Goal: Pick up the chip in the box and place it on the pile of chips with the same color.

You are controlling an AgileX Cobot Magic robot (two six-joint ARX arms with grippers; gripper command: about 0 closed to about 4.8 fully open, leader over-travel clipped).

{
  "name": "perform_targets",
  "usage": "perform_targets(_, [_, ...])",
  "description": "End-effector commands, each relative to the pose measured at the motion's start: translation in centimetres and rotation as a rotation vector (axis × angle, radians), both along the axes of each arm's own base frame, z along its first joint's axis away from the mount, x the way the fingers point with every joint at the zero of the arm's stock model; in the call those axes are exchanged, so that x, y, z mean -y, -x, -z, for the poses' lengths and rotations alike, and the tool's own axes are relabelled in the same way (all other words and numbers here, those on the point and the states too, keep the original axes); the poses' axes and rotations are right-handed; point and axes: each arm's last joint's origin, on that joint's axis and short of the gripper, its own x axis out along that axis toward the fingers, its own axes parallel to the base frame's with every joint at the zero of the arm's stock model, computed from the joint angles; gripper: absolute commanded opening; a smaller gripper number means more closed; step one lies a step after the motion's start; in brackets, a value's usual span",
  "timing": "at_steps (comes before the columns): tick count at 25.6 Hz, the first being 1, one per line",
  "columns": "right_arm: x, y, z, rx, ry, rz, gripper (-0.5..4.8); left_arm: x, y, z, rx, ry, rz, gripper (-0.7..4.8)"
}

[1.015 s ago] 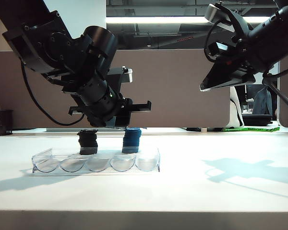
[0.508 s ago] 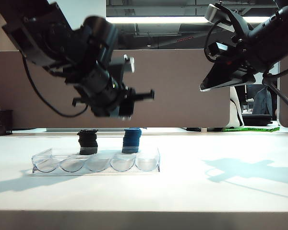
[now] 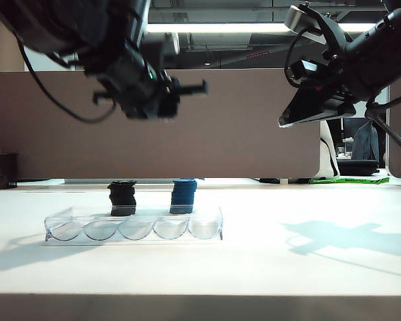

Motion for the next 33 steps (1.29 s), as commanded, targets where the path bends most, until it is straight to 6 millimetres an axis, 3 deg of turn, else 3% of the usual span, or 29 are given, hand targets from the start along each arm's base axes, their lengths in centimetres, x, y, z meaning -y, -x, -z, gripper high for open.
perform_targets(1, [0.0, -0.1, -0.4, 0.034, -0.006, -0.004, -0.05, -0.9, 0.4, -2.2, 0.09, -0.075, -0.017, 0.18])
perform_targets(2, [0.0, -0.1, -0.5, 0.038, -0.008, -0.002, -0.05, -1.0, 0.5, -2.7, 0.102, -0.078, -0.016, -0.08])
perform_targets(6, [0.6, -0.3, -0.7, 0.051, -0.012, 0.023, -0.05, -2.0, 0.9, -4.3, 0.135, -0.065, -0.019, -0.06])
perform_targets(9, [2.4, -0.6, -1.1, 0.08, -0.02, 0.088, -0.05, -3.3, 1.2, -5.3, 0.119, -0.078, -0.026, -0.06])
perform_targets(16, [6.0, 0.8, -2.0, 0.155, -0.036, 0.215, -0.05, -4.2, 1.9, -5.8, 0.091, -0.164, 0.023, -0.06])
perform_targets(20, [9.6, 4.7, -3.4, 0.285, -0.049, 0.353, -0.05, -6.7, 3.3, -5.9, 0.091, -0.134, 0.032, -0.06])
perform_targets(28, [10.0, 8.4, -3.2, 0.366, -0.07, 0.332, -0.05, -10.2, 6.0, -7.1, 0.113, -0.07, 0.031, -0.06])
perform_targets(33, [9.9, 10.8, -2.4, 0.438, -0.079, 0.34, -0.05, -12.4, 9.3, -6.5, 0.137, -0.056, 0.045, -0.06])
